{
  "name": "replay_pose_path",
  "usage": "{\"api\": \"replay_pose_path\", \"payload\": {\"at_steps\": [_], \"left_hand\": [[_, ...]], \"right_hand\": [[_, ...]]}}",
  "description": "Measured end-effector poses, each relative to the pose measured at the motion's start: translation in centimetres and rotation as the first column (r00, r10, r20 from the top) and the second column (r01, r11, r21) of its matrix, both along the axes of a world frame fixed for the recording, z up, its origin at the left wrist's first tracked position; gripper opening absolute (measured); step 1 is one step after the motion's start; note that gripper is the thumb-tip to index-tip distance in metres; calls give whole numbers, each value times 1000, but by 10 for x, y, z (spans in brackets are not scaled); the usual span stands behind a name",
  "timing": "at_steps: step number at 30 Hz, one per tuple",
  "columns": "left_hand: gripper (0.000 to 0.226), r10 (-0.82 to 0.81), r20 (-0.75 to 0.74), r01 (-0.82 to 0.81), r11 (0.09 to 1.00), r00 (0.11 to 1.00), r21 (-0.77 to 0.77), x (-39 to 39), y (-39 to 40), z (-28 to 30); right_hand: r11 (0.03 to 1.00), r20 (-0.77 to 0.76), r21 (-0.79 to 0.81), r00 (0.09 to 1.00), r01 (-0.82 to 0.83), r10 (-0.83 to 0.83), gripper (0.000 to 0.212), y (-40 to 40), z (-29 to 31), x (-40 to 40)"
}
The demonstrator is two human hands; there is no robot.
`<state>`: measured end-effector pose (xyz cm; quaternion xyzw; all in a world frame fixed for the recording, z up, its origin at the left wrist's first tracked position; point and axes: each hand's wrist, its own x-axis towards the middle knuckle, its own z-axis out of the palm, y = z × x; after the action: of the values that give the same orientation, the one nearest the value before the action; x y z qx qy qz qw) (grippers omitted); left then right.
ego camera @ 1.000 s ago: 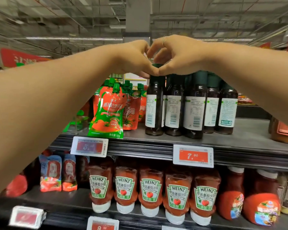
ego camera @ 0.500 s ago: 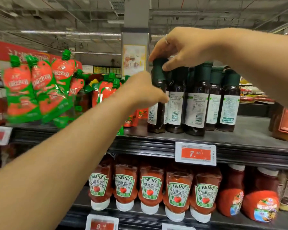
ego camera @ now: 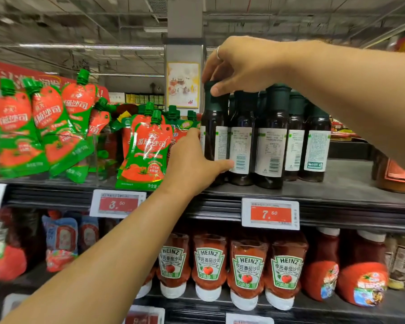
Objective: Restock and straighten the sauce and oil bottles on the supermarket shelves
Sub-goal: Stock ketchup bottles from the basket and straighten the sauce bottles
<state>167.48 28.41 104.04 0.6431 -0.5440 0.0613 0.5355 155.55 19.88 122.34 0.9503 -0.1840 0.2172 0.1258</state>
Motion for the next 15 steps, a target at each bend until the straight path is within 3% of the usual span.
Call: {"api": "replay_pose_path", "payload": {"at_steps": [6, 11, 15], "left_hand": [[61, -44, -106, 46, 999, 993, 12, 7, -2, -2], [53, -114, -199, 125, 991, 973, 44, 12, -4, -1], [49, -140, -153, 148, 988, 978, 39, 9, -3, -1]], "right_hand": [[1000, 13, -27, 1000, -11, 11, 35, 0, -7, -4], [998, -7, 43, 999, -49, 50, 36, -1, -7, -10], [999, 19, 16, 999, -32, 32, 32, -3, -9, -8]]}}
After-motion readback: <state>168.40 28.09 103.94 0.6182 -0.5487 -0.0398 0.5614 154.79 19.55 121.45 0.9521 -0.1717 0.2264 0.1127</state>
